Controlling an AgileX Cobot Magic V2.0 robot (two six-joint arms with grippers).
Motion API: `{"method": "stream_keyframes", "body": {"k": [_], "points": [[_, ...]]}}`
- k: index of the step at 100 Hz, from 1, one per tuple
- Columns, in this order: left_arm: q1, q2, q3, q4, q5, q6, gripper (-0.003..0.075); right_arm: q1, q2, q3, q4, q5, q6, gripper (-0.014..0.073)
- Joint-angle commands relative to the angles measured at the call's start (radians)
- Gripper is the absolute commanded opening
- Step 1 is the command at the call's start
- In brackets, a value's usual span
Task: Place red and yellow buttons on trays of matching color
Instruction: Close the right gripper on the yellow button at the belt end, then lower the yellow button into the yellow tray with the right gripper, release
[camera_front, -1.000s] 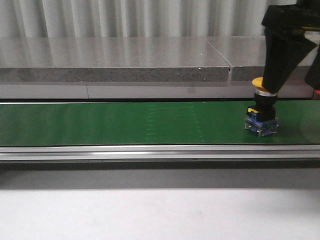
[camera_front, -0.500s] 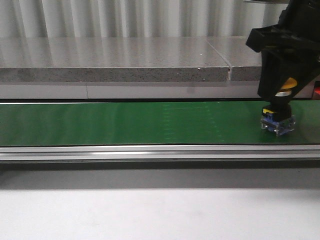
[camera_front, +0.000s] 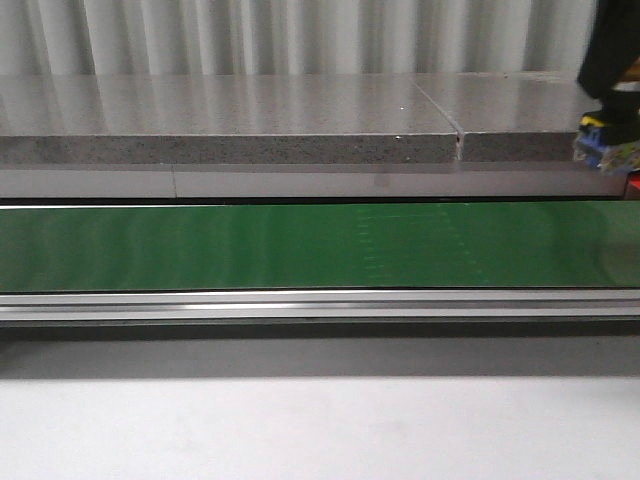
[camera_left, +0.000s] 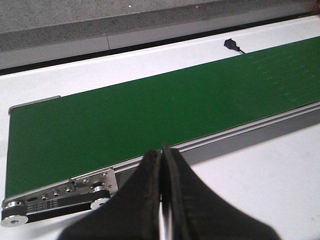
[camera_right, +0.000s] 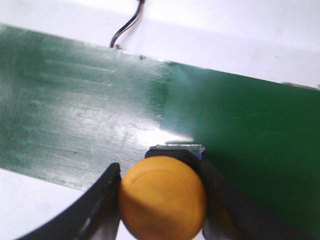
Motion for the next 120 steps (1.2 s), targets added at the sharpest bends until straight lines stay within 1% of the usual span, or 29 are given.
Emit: {"method": "stream_keyframes", "body": {"k": [1, 21, 34, 43, 60, 75, 84, 94, 108, 120], "points": [[-0.007, 0.006, -0.025, -0.020, -0.067, 0.000, -0.0020, -0.075, -0.062, -0.032, 0.003, -0.028, 0.046, 0.0218], [-0.007, 0.006, -0.025, -0.020, -0.067, 0.000, -0.0020, -0.271, -0.101, -0.032, 0.003, -0.010, 0.063, 0.0218], [-0.007, 0.006, -0.025, -0.020, -0.067, 0.000, -0.0020, -0.395, -0.104, -0.032, 0.003, -0.015, 0.111, 0.0218], [-0.007, 0.006, -0.025, -0.020, -0.067, 0.000, -0.0020, -0.487, -0.104, -0.032, -0.006, -0.027, 0.137, 0.0218], [-0.007, 0.006, -0.025, -0.020, -0.067, 0.000, -0.0020, -0.661, -0.104, -0.032, -0.007, -0.052, 0.146, 0.0218], [-0.007, 0.006, -0.025, -0.020, -0.067, 0.000, -0.0020, -0.797, -0.087, -0.032, -0.007, -0.106, 0.216, 0.0218], [-0.007, 0.006, -0.025, -0.020, -0.067, 0.000, -0.0020, -0.842, -0.056, -0.032, -0.007, -0.121, 0.241, 0.0218], [-0.007, 0.006, -0.025, -0.020, -0.067, 0.000, -0.0020, -0.866, -0.005, -0.032, -0.007, -0.125, 0.267, 0.0218], [-0.007, 0.006, -0.025, -0.020, -0.067, 0.000, -0.0020, -0.871, 0.081, -0.032, -0.005, -0.152, 0.270, 0.0218], [-0.007, 0.006, -0.025, -0.020, -0.067, 0.000, -0.0020, -0.859, 0.156, -0.032, 0.038, -0.173, 0.270, 0.0218]]}}
